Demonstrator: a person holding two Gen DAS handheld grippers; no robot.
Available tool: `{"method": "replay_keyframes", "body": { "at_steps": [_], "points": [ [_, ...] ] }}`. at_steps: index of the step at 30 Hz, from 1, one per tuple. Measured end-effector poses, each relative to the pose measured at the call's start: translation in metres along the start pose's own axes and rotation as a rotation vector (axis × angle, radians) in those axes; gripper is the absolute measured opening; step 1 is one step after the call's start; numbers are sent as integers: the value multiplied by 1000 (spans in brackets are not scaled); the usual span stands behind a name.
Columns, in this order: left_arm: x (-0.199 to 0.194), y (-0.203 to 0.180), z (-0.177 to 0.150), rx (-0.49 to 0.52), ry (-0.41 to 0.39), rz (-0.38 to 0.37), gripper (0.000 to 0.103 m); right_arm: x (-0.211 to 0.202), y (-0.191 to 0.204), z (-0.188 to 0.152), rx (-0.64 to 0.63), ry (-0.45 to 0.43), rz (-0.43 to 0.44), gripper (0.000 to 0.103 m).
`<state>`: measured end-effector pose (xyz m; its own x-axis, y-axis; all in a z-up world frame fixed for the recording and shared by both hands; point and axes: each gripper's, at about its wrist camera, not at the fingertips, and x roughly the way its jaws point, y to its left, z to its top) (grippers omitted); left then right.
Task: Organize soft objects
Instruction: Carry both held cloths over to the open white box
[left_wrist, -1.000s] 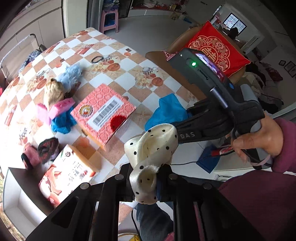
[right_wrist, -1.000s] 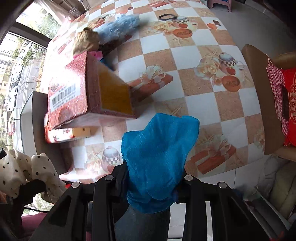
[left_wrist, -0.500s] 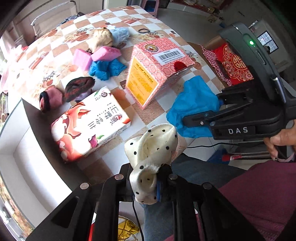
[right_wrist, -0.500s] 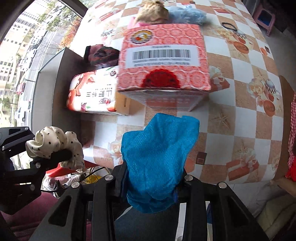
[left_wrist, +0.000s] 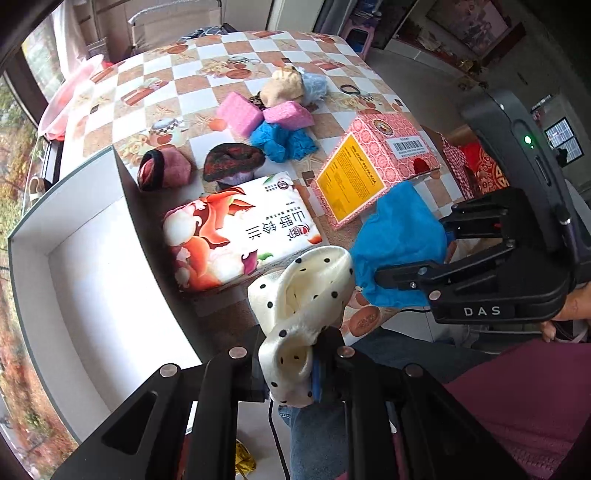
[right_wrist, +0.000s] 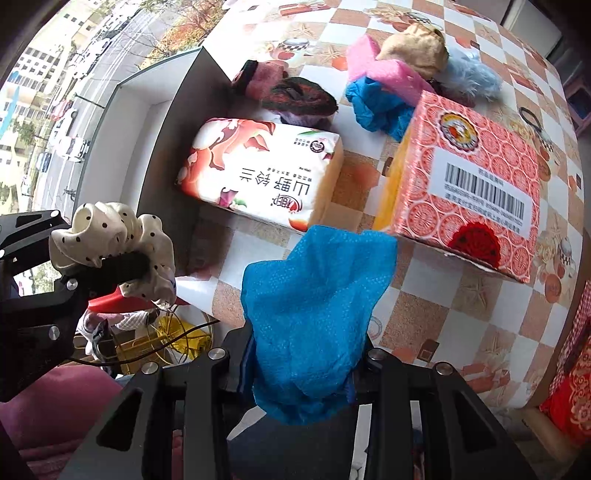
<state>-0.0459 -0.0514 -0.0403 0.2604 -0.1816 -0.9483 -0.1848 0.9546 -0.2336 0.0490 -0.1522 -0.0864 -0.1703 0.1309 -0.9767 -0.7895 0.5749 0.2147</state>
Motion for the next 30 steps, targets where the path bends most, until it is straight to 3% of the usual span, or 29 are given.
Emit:
{"method": "replay_keyframes", "body": {
  "at_steps": [15, 20, 30],
  "points": [
    [-28, 85, -28, -324, -107, 123, 17, -2, 71, 53, -220, 9, 20, 37],
    [-26, 119, -47, -433, -97, 176, 17, 0, 101, 76, -267, 2, 64, 37],
    [-6, 155, -79, -519, -33, 263, 17, 17, 181, 92, -455, 24, 86, 37]
  ]
}}
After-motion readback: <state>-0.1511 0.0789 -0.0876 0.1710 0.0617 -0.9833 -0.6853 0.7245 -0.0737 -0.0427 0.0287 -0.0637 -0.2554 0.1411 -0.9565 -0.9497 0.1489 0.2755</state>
